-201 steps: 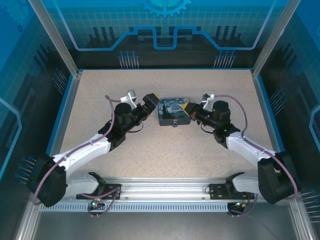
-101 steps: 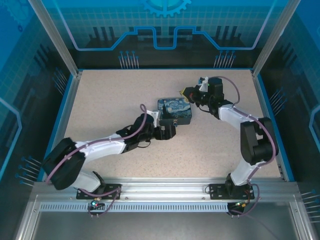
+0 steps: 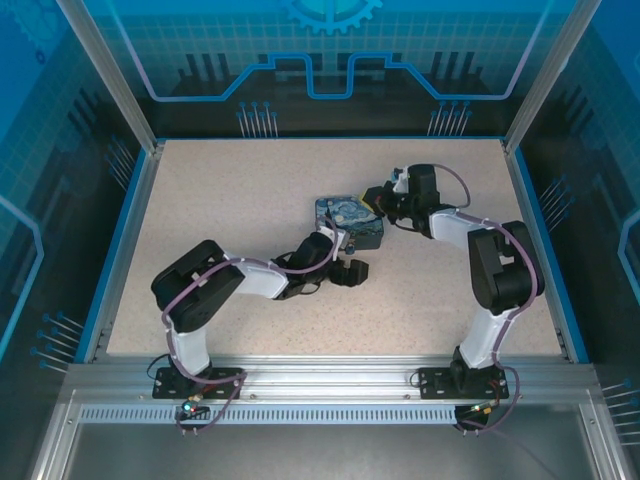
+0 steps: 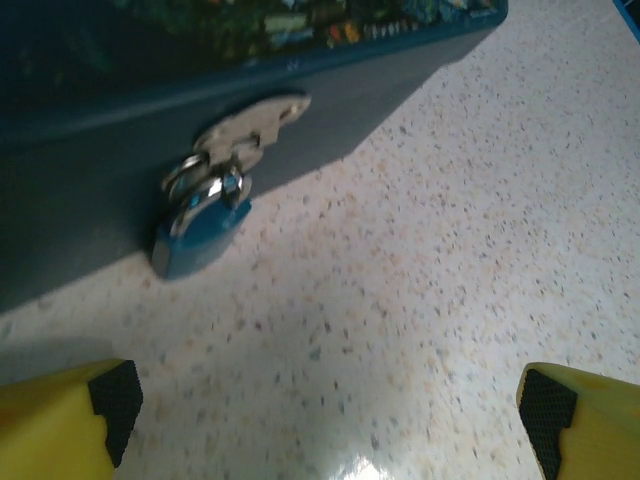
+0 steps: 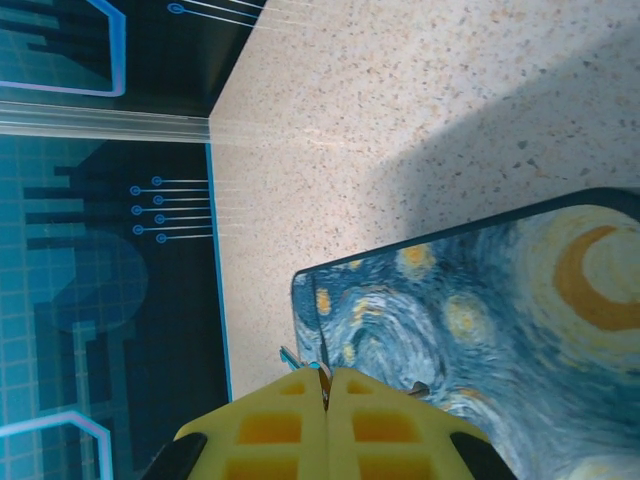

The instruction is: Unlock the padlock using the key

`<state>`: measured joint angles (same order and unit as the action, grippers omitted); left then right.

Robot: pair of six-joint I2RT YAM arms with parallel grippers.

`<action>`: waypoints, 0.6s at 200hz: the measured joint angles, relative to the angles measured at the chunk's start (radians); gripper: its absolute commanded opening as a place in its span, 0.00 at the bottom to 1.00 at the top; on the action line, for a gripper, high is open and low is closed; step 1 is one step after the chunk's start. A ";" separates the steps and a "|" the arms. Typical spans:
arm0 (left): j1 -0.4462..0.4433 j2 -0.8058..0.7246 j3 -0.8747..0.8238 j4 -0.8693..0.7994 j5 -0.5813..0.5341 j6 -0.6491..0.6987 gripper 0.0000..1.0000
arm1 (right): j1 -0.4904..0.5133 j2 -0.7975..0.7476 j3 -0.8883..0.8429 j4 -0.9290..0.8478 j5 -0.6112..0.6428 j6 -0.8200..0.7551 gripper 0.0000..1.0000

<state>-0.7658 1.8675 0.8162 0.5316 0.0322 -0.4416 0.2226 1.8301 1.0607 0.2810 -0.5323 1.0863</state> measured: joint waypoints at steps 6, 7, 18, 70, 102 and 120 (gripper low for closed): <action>0.000 0.010 0.004 0.019 -0.006 0.003 0.99 | 0.000 0.005 0.000 0.000 0.000 0.000 0.00; 0.000 0.013 0.005 0.021 -0.006 0.003 0.99 | 0.000 0.006 0.000 0.000 0.000 0.000 0.00; 0.002 0.032 0.015 0.047 -0.018 0.008 0.99 | 0.000 0.010 0.000 -0.001 0.001 0.000 0.00; 0.004 0.081 0.031 0.125 -0.108 0.033 0.99 | 0.000 0.011 0.000 -0.011 0.000 -0.007 0.00; 0.006 0.099 0.033 0.148 -0.161 0.055 0.99 | 0.001 0.011 -0.001 -0.019 0.001 -0.008 0.00; 0.006 0.114 0.049 0.155 -0.167 0.059 0.99 | 0.002 0.011 -0.004 -0.020 0.001 -0.008 0.00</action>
<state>-0.7593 1.9820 0.8650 0.6868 -0.1352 -0.3824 0.2241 1.8408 1.0565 0.2611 -0.5312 1.0786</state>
